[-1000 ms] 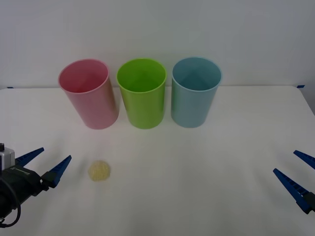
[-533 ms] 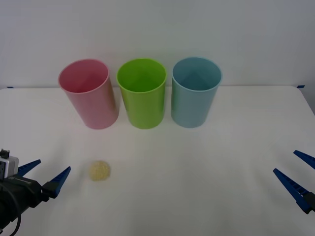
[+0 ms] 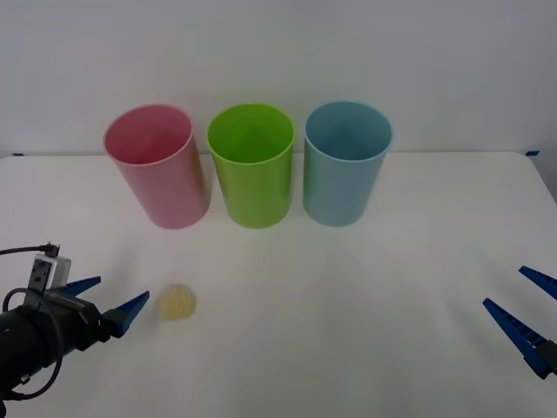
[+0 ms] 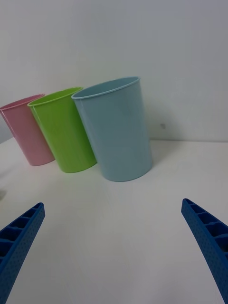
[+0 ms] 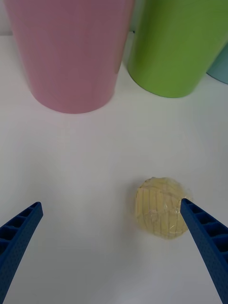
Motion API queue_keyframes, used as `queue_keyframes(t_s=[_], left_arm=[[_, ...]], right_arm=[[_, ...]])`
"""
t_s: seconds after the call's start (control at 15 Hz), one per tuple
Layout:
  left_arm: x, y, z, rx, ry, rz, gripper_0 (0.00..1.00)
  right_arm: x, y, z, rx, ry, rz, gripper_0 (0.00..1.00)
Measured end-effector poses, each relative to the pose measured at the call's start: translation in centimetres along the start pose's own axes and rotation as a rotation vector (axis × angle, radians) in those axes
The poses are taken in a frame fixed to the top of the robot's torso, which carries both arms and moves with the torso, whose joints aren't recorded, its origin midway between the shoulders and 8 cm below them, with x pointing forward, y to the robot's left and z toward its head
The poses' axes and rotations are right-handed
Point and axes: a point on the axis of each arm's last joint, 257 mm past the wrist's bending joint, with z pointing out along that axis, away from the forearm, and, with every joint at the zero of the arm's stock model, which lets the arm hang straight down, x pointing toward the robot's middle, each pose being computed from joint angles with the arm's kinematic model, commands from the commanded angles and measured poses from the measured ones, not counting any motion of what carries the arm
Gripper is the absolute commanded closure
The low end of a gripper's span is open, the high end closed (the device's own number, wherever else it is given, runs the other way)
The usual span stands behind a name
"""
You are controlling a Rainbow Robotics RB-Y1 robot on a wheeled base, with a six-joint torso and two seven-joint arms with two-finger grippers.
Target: Put cans in the blue bin and PET bottles in the pink bin and trash in the green bin.
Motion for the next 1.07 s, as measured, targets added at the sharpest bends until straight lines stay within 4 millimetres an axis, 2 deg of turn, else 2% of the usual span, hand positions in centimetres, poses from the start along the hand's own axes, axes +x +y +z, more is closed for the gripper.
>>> queue_keyframes(t_s=[0.2,0.4,0.6,0.8,1.07], left_arm=[[-0.4,-0.2,0.7,-0.004,0.048,-0.038,0.00],[-0.5,0.1,0.3,-0.030,0.088,-0.006,0.00],[0.3,-0.1,-0.1,-0.040,0.140,0.027,0.00],[1.2,-1.1,-0.7,-0.019,0.193,0.039,0.00],[1.4,-2.3,-0.1,0.009,0.248,0.087,0.00]], right_arm=[[0.0,0.0,0.0,0.000,0.000,0.000,0.00],[0.0,0.0,0.0,0.000,0.000,0.000,0.00],[0.0,0.0,0.0,0.000,0.000,0.000,0.00],[0.0,0.0,0.0,0.000,0.000,0.000,0.00],[0.0,0.0,0.0,0.000,0.000,0.000,0.00]])
